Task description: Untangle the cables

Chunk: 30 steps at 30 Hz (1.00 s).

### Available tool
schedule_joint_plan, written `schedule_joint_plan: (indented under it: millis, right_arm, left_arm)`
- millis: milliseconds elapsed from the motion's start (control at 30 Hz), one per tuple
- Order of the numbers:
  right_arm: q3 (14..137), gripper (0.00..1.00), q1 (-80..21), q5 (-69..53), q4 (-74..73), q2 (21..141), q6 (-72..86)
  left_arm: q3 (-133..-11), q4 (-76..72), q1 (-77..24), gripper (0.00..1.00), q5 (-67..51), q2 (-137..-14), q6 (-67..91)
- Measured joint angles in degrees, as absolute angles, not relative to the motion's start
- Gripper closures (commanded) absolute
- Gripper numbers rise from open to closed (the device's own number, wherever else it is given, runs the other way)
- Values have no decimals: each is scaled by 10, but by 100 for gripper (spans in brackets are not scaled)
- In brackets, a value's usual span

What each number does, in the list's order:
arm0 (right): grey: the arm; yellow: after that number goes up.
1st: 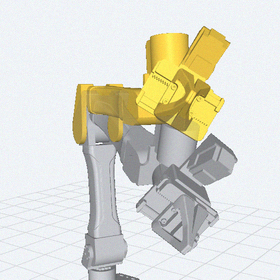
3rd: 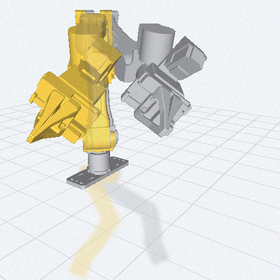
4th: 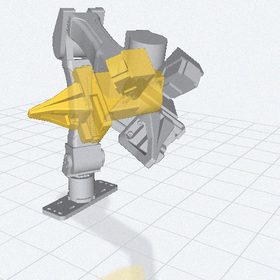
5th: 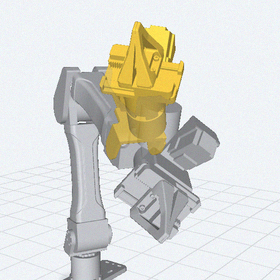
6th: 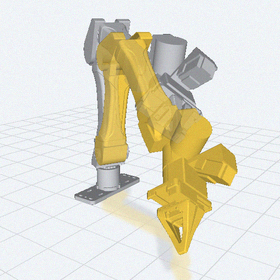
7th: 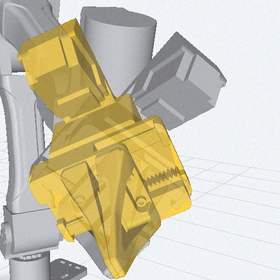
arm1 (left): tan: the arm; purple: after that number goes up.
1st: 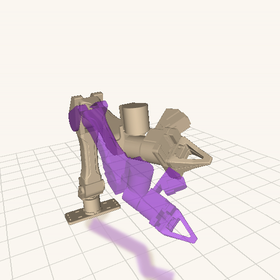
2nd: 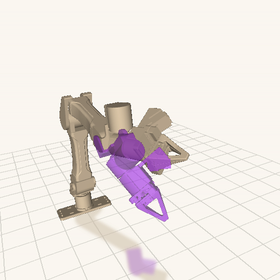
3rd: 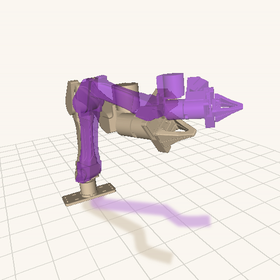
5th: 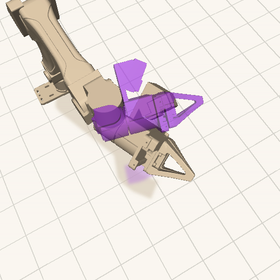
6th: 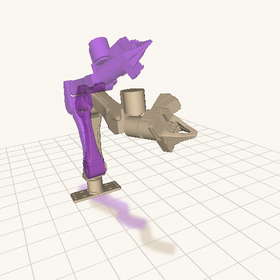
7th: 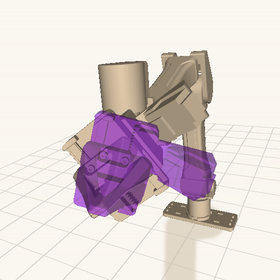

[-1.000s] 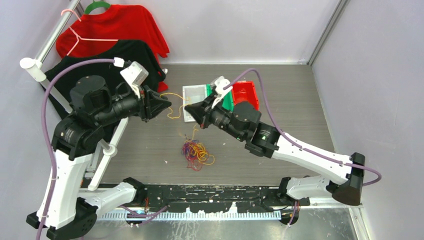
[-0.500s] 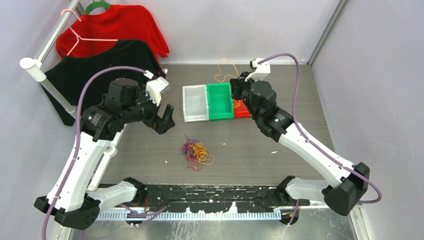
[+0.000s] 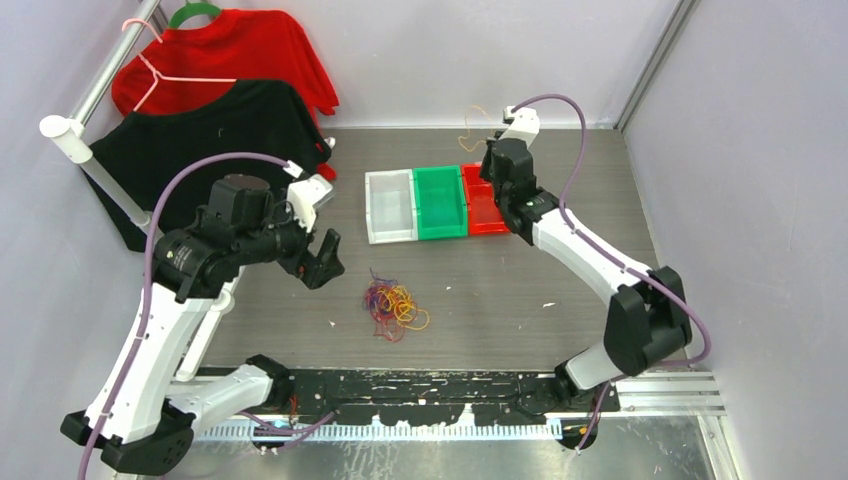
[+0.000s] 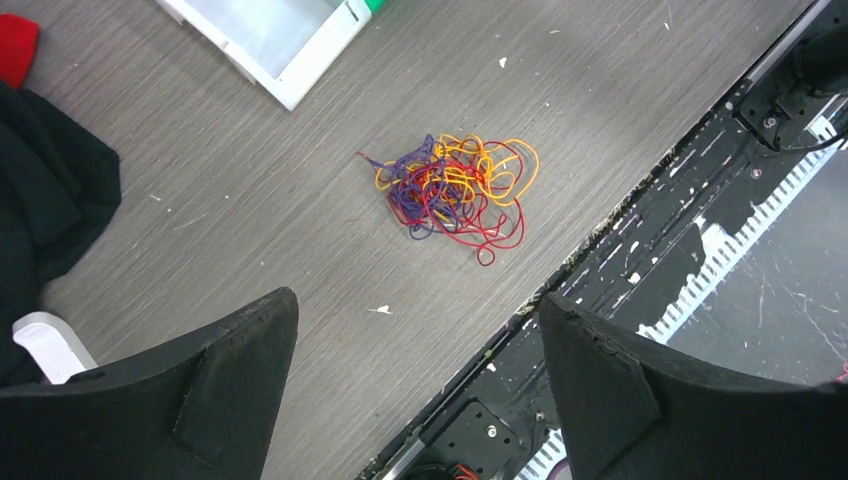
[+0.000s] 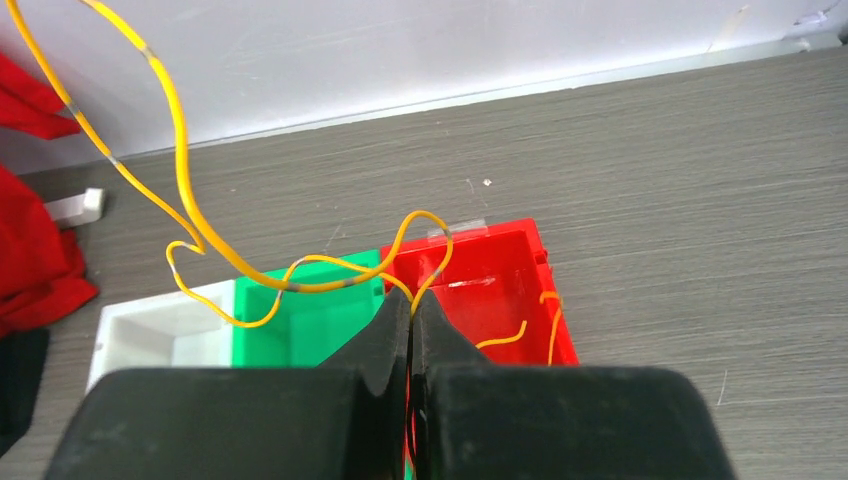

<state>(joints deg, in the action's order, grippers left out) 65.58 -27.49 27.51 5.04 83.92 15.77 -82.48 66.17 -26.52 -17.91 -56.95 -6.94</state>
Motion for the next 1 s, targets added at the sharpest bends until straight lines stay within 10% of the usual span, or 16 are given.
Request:
schedule_joint_plan:
  millis: [667,1000]
  right_arm:
    - [762,99,-228,257,-113,1030,287]
    - [785,43,-222,245,-226,1053,308]
  left_arm:
    - [-823,671,-265,12,-194,-570,-82]
    - [-823,671,-265,12,-196,-572,-82]
